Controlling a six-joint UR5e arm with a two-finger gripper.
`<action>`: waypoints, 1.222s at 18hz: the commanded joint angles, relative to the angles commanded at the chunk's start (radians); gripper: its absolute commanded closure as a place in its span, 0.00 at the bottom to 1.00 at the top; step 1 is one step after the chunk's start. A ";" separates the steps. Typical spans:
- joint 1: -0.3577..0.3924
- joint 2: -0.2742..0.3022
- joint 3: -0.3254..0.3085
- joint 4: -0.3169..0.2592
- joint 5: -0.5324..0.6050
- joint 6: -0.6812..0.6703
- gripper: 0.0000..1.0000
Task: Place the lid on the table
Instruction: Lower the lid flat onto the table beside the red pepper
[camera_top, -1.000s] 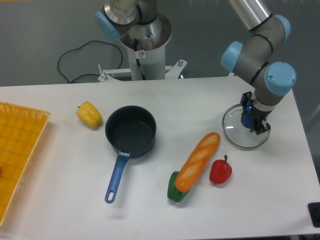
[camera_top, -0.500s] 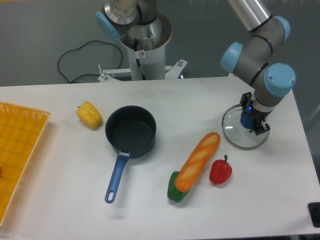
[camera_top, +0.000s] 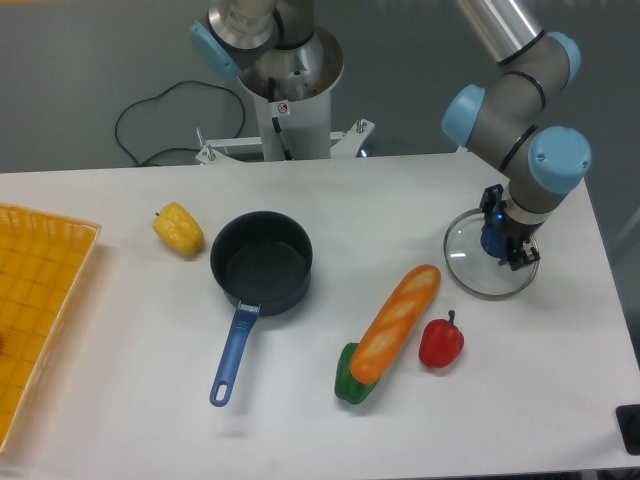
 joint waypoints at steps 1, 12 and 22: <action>0.000 0.000 0.000 0.000 0.000 0.000 0.40; -0.002 -0.005 0.000 0.000 0.000 0.000 0.39; -0.005 -0.011 -0.005 0.012 0.018 0.000 0.34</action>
